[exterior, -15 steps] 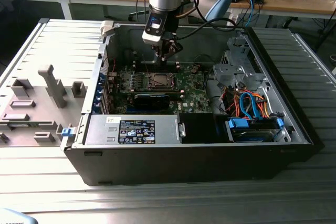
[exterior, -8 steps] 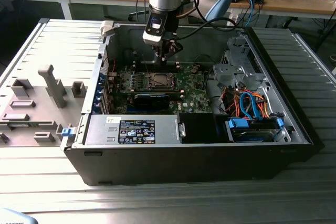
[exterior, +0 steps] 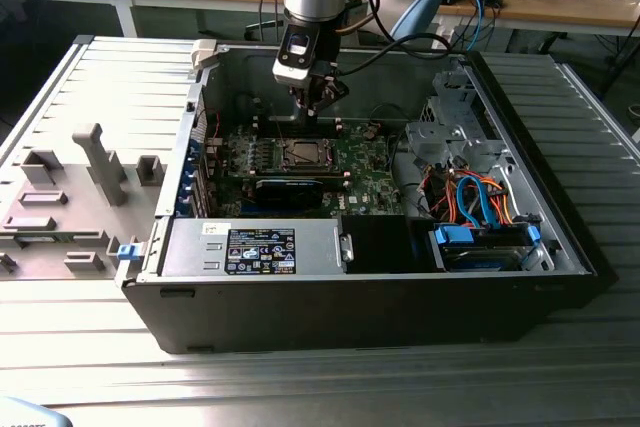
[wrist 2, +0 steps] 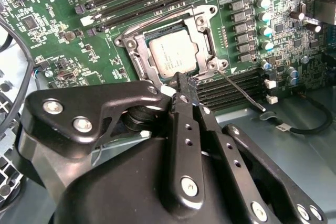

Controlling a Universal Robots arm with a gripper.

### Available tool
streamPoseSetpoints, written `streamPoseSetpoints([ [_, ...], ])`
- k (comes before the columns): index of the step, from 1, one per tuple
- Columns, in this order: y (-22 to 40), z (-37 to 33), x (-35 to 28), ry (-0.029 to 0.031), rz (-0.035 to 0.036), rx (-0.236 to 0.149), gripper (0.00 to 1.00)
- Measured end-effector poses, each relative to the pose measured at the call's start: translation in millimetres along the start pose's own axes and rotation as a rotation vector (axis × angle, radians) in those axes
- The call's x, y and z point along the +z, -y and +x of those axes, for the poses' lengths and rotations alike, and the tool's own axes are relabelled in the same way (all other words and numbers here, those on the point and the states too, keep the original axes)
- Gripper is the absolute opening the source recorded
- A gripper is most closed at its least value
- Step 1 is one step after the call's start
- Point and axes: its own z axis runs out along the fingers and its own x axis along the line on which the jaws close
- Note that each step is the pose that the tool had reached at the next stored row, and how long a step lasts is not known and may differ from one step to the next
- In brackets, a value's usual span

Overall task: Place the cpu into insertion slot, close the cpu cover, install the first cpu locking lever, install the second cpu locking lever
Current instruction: 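Install the first cpu locking lever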

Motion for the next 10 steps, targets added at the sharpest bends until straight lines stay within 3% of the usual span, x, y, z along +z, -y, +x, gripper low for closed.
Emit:
streamPoseSetpoints([
  [10, 0.0, 0.0, 0.0, 0.0000, -0.0003, -0.020, 0.11],
])
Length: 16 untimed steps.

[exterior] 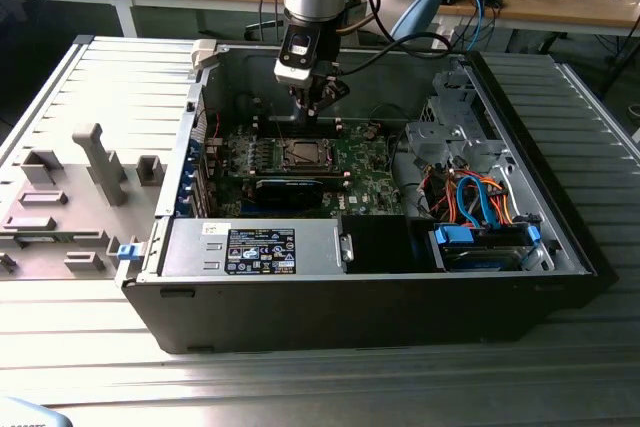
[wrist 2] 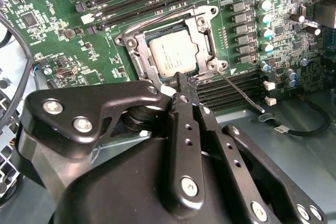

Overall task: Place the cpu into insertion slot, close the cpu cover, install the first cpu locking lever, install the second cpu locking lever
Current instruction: 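Install the first cpu locking lever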

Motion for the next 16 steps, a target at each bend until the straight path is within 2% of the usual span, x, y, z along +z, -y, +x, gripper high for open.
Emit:
streamPoseSetpoints([
  [16, 0.0, 0.0, 0.0, 0.0001, -0.0004, -0.024, 0.11],
])
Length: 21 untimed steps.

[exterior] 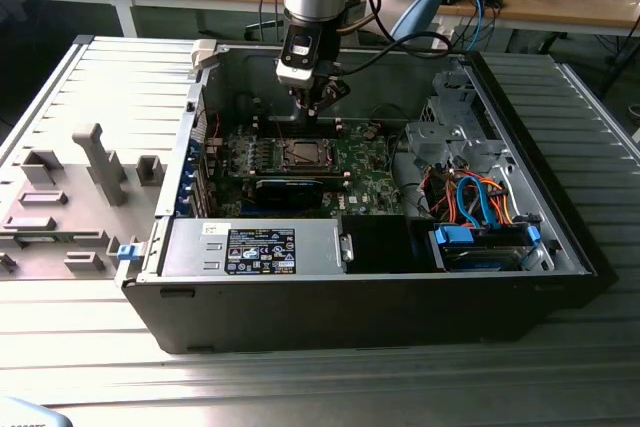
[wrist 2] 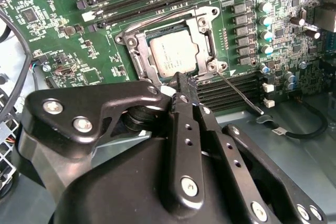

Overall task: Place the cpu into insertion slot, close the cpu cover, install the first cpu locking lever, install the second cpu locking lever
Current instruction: 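Install the first cpu locking lever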

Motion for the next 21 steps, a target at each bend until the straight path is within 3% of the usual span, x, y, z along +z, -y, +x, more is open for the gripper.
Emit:
streamPoseSetpoints([
  [21, 0.0, 0.0, 0.0, 0.0000, -0.0002, -0.013, 0.11],
])
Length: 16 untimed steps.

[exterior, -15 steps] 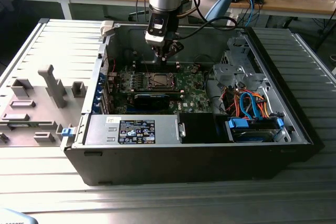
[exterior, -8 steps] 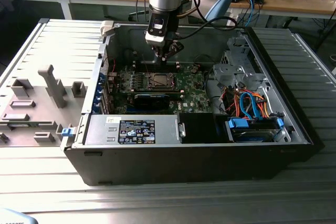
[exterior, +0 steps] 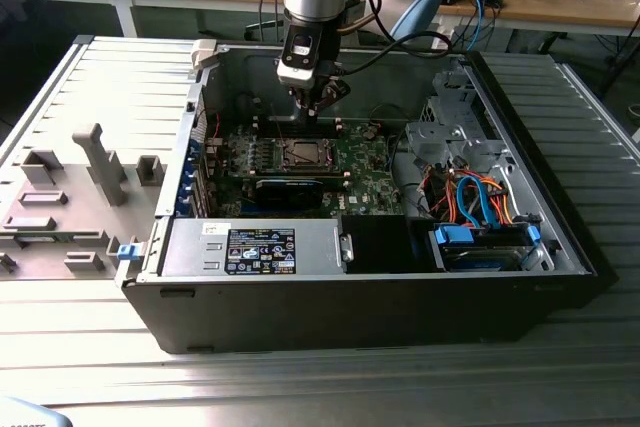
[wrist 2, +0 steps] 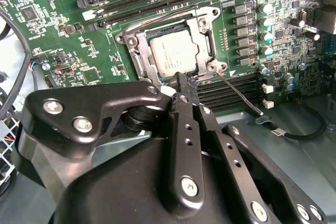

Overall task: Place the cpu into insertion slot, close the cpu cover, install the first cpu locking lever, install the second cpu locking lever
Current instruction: 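Install the first cpu locking lever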

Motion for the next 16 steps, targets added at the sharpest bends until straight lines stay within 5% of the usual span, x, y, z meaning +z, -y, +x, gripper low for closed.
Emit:
streamPoseSetpoints([
  [16, 0.0, 0.0, 0.0, 0.0001, -0.0001, -0.015, 0.11],
])
